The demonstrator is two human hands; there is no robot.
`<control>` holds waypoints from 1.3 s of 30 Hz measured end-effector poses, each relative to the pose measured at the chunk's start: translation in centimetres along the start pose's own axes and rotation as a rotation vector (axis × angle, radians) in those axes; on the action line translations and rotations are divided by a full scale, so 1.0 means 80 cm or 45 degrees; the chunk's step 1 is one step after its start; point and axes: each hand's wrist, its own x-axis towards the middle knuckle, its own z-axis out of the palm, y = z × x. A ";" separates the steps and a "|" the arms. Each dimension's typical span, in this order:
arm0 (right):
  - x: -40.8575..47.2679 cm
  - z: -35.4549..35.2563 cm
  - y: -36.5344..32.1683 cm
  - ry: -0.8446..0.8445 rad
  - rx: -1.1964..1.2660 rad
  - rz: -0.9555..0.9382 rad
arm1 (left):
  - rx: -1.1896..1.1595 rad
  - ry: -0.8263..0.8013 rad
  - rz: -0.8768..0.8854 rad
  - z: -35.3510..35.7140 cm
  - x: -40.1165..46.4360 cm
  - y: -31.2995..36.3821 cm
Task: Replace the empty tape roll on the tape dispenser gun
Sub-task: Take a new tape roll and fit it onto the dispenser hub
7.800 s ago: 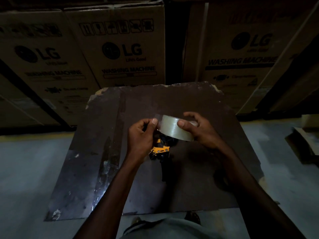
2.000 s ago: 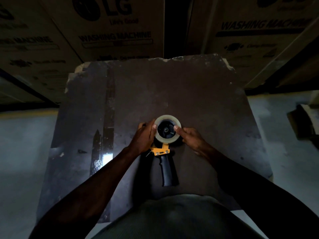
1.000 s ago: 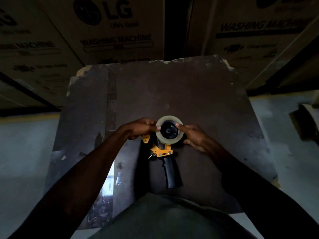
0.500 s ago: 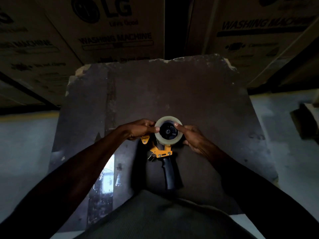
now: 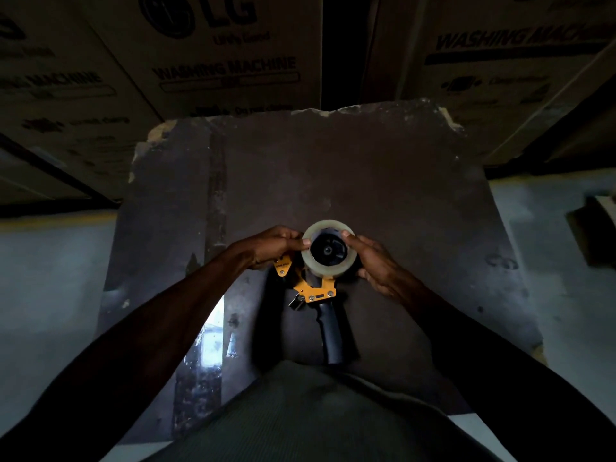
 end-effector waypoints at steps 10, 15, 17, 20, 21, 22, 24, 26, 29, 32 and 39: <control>-0.003 -0.002 0.007 0.004 -0.074 -0.013 | 0.232 -0.118 -0.012 -0.005 0.001 0.003; -0.003 0.000 0.008 0.092 -0.243 -0.110 | 0.297 -0.103 -0.013 -0.001 -0.004 0.010; -0.003 0.000 0.011 0.154 -0.353 -0.165 | 0.329 -0.142 -0.019 -0.002 -0.006 0.011; -0.005 -0.001 0.015 0.211 -0.441 -0.193 | 0.376 -0.128 -0.031 0.004 -0.009 0.017; -0.005 0.000 0.015 0.207 -0.469 -0.197 | 0.379 -0.114 -0.039 0.006 -0.011 0.021; -0.007 0.002 0.014 0.215 -0.489 -0.194 | 0.377 -0.104 -0.055 0.009 -0.014 0.022; -0.009 0.006 0.006 0.225 -0.446 -0.139 | 0.373 -0.064 -0.062 0.011 -0.013 0.024; -0.008 0.012 -0.006 0.252 -0.399 -0.029 | 0.316 0.020 -0.089 0.015 -0.010 0.021; -0.010 0.022 -0.024 0.312 -0.467 -0.048 | 0.197 0.310 -0.133 0.032 0.002 0.016; -0.008 0.027 -0.033 0.345 -0.628 -0.109 | 0.446 0.639 -0.183 0.051 0.018 0.011; 0.004 0.021 -0.024 0.391 -0.774 -0.141 | 0.866 1.094 -0.280 0.085 0.026 0.007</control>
